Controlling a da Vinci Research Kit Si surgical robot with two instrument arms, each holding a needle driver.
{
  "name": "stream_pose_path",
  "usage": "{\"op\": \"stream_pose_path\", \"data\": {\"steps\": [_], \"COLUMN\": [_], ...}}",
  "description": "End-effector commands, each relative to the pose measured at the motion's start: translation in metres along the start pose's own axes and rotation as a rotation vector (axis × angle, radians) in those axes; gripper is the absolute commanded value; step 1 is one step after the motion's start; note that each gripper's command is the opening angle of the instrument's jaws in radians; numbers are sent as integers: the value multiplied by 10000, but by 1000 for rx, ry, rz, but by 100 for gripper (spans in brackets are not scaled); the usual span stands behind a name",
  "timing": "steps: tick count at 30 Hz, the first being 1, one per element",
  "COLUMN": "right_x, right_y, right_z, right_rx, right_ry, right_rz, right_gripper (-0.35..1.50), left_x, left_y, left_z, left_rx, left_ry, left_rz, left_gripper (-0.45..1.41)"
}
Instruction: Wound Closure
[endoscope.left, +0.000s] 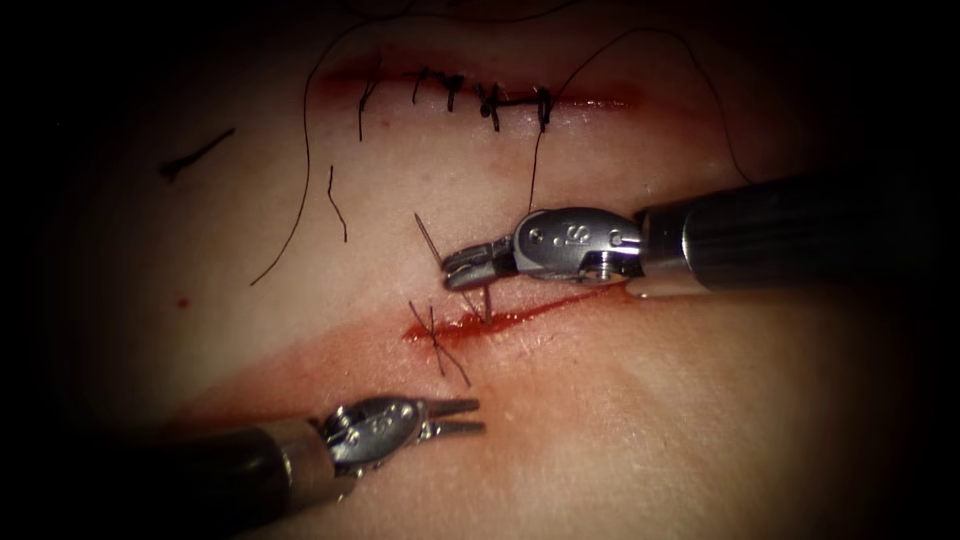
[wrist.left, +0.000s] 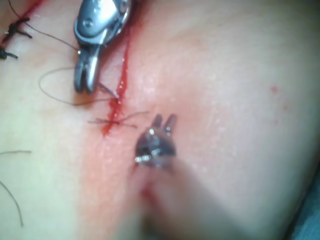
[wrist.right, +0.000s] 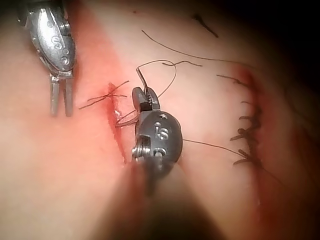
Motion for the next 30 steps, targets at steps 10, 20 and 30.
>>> {"op": "stream_pose_path", "data": {"steps": [10,20,30], "right_x": [-13,-7,-14], "right_y": [-13,-12,-17], "right_z": [23,19,25], "right_rx": [75,125,153], "right_ry": [106,218,215], "right_rz": [88,290,391], "right_gripper": [-35,-35,-35], "left_x": [-5,-7,-8], "left_y": [2,2,3], "left_z": [9,9,8], "left_rx": [-3,-3,-4], "left_ry": [0,-3,-4], "left_rz": [-2,0,1], "left_gripper": [20,20,20]}}
